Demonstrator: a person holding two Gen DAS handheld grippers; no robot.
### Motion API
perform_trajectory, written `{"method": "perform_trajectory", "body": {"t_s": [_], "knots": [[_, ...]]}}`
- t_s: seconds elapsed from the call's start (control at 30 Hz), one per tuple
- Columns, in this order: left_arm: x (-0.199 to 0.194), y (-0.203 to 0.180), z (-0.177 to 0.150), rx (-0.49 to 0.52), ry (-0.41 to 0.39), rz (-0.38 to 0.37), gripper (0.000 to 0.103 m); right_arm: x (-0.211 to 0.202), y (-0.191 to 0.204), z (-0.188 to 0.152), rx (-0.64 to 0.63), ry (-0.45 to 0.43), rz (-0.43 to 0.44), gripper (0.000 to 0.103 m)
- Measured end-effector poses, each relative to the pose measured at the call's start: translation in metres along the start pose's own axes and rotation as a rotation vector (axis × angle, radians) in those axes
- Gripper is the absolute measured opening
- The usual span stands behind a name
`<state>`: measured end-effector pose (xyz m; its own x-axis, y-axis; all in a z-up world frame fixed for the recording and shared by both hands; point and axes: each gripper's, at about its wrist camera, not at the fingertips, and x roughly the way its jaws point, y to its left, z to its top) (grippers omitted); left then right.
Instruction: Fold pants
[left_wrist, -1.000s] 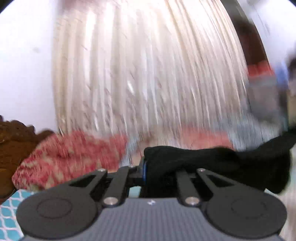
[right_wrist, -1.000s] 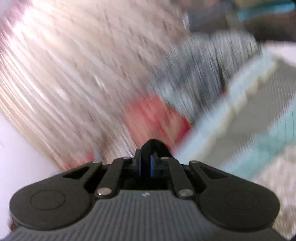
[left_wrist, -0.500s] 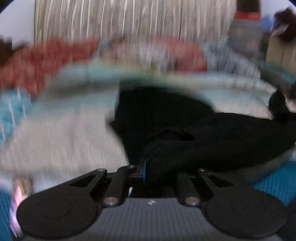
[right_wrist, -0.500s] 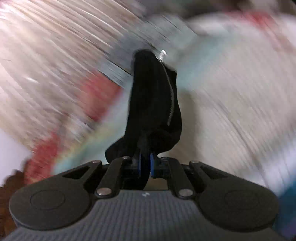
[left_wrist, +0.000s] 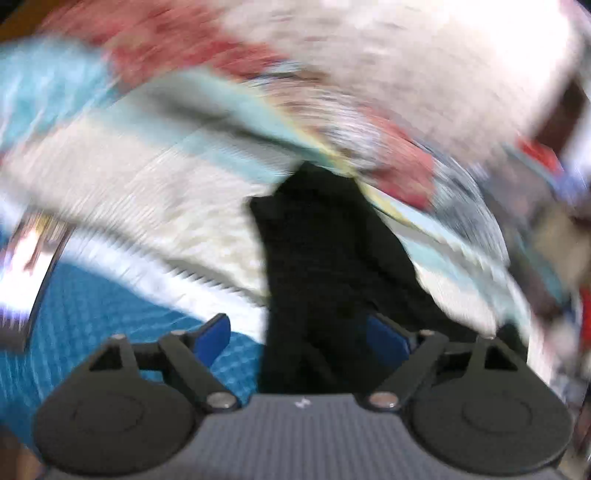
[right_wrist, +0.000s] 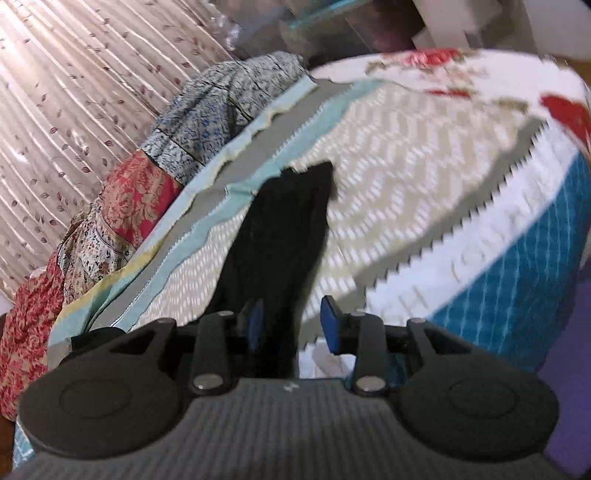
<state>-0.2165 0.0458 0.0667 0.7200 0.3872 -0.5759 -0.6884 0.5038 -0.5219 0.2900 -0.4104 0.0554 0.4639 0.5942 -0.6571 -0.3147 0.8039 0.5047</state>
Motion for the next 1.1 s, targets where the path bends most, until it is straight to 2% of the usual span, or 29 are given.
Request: {"method": "perform_trajectory", "body": {"t_s": [0.03, 0.07, 0.13, 0.17, 0.27, 0.33, 0.4, 0.43, 0.47, 0.5, 0.53, 0.57, 0.63, 0.7, 0.77, 0.8, 0.83, 0.87, 0.9, 0.93, 0.97, 1.03, 1.07, 1.1], "knots": [[0.009, 0.013, 0.005, -0.100, 0.032, 0.001, 0.083, 0.001, 0.000, 0.002, -0.012, -0.004, 0.004, 0.040], [0.018, 0.023, 0.007, -0.183, 0.071, -0.015, 0.083, 0.023, 0.010, 0.006, -0.012, -0.006, -0.001, 0.045], [0.038, 0.032, 0.003, -0.268, 0.152, -0.079, 0.083, 0.037, 0.019, 0.016, -0.018, -0.010, 0.011, 0.050], [0.050, 0.030, 0.001, -0.269, 0.193, -0.096, 0.084, 0.046, 0.028, 0.028, -0.030, -0.011, 0.018, 0.052], [0.083, 0.007, -0.013, -0.229, 0.286, -0.076, 0.085, 0.050, 0.046, 0.023, -0.073, -0.022, -0.026, 0.069], [0.090, -0.006, -0.024, -0.171, 0.295, -0.014, 0.084, 0.077, 0.050, 0.036, -0.098, -0.013, -0.077, 0.074], [0.094, -0.023, -0.024, -0.086, 0.305, 0.029, 0.048, 0.094, 0.052, 0.034, -0.080, 0.016, -0.137, 0.075], [0.094, -0.029, -0.023, -0.062, 0.309, 0.049, 0.046, 0.107, 0.049, 0.035, -0.063, 0.048, -0.140, 0.072], [0.090, -0.031, -0.021, -0.043, 0.296, 0.072, 0.042, 0.118, 0.046, 0.035, -0.043, 0.079, -0.134, 0.052], [0.084, -0.036, -0.016, -0.011, 0.269, 0.096, 0.031, 0.125, 0.046, 0.035, -0.037, 0.092, -0.139, 0.014], [0.074, -0.038, -0.006, 0.016, 0.234, 0.119, 0.016, 0.127, 0.048, 0.037, -0.048, 0.087, -0.174, 0.010], [0.061, -0.037, 0.003, 0.032, 0.193, 0.141, 0.010, 0.124, 0.051, 0.038, -0.052, 0.070, -0.178, 0.010], [0.033, -0.024, 0.026, 0.008, 0.103, 0.171, 0.010, 0.102, 0.054, 0.046, -0.048, -0.034, -0.151, 0.010], [0.012, -0.008, 0.042, -0.031, 0.061, 0.235, 0.009, 0.064, 0.051, 0.057, -0.009, -0.215, -0.134, 0.009], [0.005, 0.005, 0.044, -0.036, 0.078, 0.256, 0.009, 0.027, 0.042, 0.062, 0.027, -0.354, -0.133, 0.009], [0.007, 0.010, 0.041, -0.045, 0.104, 0.260, 0.009, 0.014, 0.038, 0.063, 0.019, -0.388, -0.162, 0.009], [0.011, 0.013, 0.035, -0.044, 0.127, 0.268, 0.009, 0.002, 0.035, 0.061, 0.000, -0.411, -0.209, 0.010], [0.015, 0.016, 0.029, -0.041, 0.146, 0.278, 0.011, -0.003, 0.031, 0.058, -0.018, -0.421, -0.261, 0.015], [0.024, 0.015, 0.022, -0.042, 0.169, 0.296, 0.016, -0.006, 0.025, 0.054, -0.031, -0.427, -0.323, 0.027], [0.028, 0.012, 0.015, -0.044, 0.191, 0.318, 0.016, -0.006, 0.016, 0.052, -0.035, -0.419, -0.363, 0.039], [0.032, 0.013, 0.010, -0.049, 0.210, 0.333, 0.023, -0.003, 0.001, 0.053, -0.021, -0.373, -0.380, 0.052], [0.027, -0.003, -0.004, -0.064, 0.223, 0.326, 0.030, -0.007, -0.024, 0.051, 0.049, -0.346, -0.381, 0.052], [0.026, -0.003, -0.005, -0.072, 0.225, 0.312, 0.038, -0.014, -0.035, 0.051, 0.087, -0.355, -0.385, 0.052], [0.023, -0.002, -0.005, -0.083, 0.225, 0.305, 0.054, -0.019, -0.043, 0.052, 0.113, -0.366, -0.393, 0.052]]}}
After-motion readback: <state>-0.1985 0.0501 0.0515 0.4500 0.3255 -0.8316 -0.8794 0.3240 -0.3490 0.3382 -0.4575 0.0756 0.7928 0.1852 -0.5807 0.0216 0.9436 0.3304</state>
